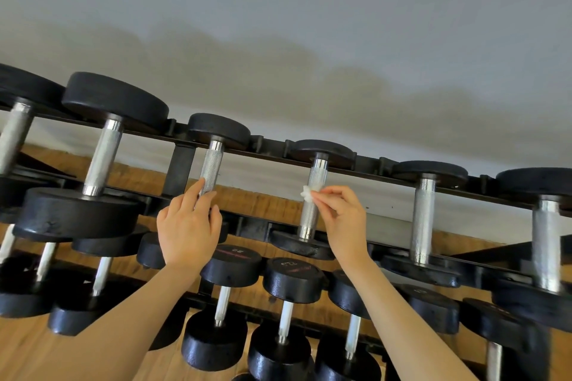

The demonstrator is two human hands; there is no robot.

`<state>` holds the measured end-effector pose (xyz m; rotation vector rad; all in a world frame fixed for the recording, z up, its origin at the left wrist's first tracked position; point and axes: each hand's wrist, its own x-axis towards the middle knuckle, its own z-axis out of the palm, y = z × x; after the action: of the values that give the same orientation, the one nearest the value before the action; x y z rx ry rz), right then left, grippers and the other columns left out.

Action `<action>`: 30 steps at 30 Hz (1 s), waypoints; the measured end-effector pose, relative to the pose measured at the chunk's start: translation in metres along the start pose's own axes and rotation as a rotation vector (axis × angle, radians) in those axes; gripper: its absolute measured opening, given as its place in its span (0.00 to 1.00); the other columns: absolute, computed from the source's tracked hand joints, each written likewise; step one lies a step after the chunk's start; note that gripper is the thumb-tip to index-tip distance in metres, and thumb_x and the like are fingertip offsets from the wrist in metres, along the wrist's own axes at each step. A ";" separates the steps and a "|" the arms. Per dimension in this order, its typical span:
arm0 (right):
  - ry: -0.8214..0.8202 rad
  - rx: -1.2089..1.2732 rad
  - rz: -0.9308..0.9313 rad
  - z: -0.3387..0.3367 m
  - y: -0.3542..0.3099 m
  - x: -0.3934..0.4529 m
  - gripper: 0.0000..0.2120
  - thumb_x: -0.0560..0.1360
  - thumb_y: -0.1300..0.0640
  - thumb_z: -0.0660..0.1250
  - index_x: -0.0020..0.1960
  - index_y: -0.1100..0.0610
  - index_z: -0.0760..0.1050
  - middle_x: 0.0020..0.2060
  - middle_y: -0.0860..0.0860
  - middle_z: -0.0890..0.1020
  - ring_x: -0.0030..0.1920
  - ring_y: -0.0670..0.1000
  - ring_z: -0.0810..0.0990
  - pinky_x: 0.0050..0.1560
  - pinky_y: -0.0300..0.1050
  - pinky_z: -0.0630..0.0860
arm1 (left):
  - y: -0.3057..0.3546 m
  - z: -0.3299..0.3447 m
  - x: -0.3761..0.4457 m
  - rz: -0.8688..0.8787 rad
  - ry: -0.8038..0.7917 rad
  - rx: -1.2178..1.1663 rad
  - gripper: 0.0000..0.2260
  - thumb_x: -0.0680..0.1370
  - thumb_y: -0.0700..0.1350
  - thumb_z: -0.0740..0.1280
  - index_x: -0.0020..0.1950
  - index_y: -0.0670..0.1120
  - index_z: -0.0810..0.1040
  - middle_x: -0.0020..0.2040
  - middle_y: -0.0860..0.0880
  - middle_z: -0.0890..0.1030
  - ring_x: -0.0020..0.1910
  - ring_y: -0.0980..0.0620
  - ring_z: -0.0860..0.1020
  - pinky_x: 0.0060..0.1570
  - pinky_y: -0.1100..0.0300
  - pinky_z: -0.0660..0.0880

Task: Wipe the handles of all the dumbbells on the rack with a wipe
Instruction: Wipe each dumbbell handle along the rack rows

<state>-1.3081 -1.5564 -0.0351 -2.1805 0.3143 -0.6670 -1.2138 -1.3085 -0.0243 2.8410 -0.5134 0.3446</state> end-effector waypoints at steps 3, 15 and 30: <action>0.016 0.037 0.060 -0.002 -0.002 0.010 0.10 0.74 0.62 0.69 0.55 0.57 0.82 0.50 0.47 0.77 0.50 0.43 0.76 0.51 0.37 0.77 | 0.000 0.000 0.000 0.002 -0.003 0.001 0.20 0.78 0.51 0.54 0.59 0.44 0.81 0.67 0.44 0.77 0.56 0.41 0.79 0.50 0.44 0.74; 0.000 0.179 0.208 -0.004 -0.003 0.003 0.09 0.74 0.63 0.69 0.53 0.56 0.83 0.48 0.42 0.77 0.52 0.41 0.77 0.52 0.38 0.77 | 0.001 0.001 -0.001 -0.003 0.017 0.014 0.11 0.79 0.44 0.64 0.58 0.43 0.81 0.67 0.44 0.77 0.55 0.39 0.79 0.49 0.43 0.74; 0.017 0.247 0.329 -0.003 -0.005 -0.004 0.08 0.73 0.64 0.71 0.50 0.55 0.83 0.48 0.49 0.81 0.51 0.42 0.78 0.53 0.43 0.78 | 0.000 0.001 -0.001 -0.009 0.008 0.023 0.12 0.76 0.42 0.68 0.59 0.43 0.81 0.67 0.44 0.77 0.56 0.40 0.78 0.51 0.43 0.74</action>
<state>-1.3132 -1.5536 -0.0315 -1.8345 0.5557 -0.5096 -1.2149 -1.3086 -0.0254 2.8620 -0.4978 0.3620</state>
